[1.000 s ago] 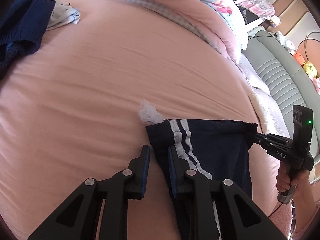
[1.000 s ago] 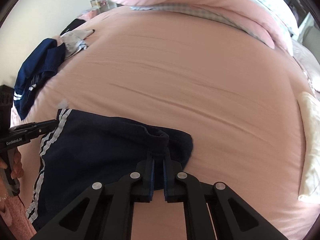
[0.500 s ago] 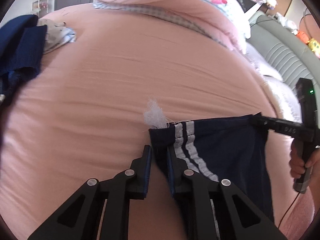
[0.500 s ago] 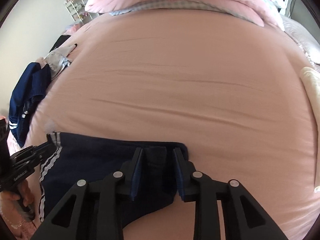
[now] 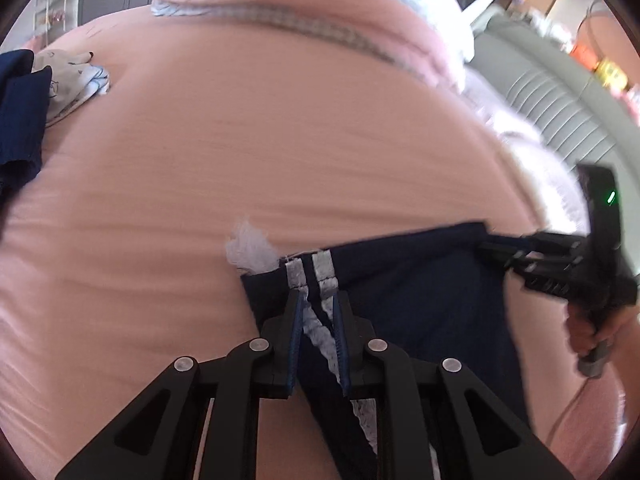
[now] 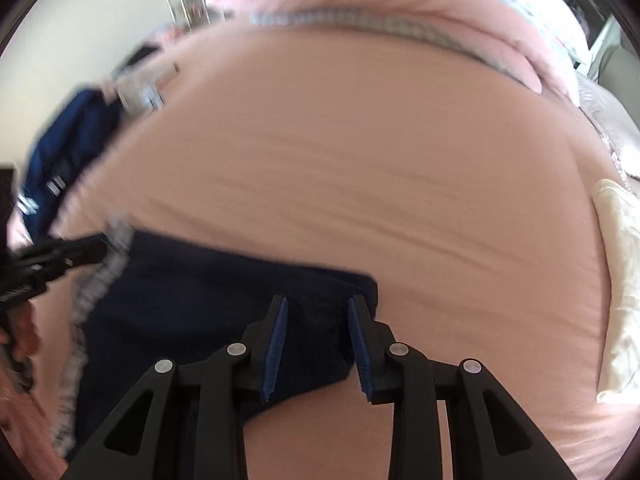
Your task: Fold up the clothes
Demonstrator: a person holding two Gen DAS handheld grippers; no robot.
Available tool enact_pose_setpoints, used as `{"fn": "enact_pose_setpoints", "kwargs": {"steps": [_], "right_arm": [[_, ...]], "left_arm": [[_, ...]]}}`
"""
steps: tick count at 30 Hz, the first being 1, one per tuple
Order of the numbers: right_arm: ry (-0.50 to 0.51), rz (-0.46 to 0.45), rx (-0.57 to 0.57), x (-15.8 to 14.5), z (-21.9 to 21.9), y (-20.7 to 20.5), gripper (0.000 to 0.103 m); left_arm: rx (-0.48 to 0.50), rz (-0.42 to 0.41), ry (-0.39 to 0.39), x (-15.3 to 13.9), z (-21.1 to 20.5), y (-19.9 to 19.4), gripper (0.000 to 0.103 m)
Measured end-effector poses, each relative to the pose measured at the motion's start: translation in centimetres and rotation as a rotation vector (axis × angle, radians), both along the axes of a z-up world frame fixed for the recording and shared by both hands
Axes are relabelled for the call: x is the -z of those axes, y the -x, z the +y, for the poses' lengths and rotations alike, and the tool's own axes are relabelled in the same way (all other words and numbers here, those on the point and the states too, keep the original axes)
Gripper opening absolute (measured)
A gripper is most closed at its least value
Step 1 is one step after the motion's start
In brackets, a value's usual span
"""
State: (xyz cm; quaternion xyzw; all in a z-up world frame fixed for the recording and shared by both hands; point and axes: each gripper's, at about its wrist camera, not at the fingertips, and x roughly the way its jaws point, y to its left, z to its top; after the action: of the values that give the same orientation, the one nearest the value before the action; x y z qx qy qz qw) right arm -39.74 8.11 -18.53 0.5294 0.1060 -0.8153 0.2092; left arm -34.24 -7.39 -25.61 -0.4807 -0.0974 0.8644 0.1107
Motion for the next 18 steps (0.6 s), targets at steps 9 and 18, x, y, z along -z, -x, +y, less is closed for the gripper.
{"fn": "enact_pose_setpoints", "kwargs": {"steps": [9,18], "right_arm": [[0.089,0.068,0.236,-2.2,5.8,2.6,0.027],[-0.015,0.052,0.118,-0.5,6.3,0.7,0.032]], "left_arm": [[-0.038,0.051,-0.059,-1.3,-1.3,-0.1,0.013],[0.002,0.003,-0.064,0.2,-0.7,-0.6,0.013]]}}
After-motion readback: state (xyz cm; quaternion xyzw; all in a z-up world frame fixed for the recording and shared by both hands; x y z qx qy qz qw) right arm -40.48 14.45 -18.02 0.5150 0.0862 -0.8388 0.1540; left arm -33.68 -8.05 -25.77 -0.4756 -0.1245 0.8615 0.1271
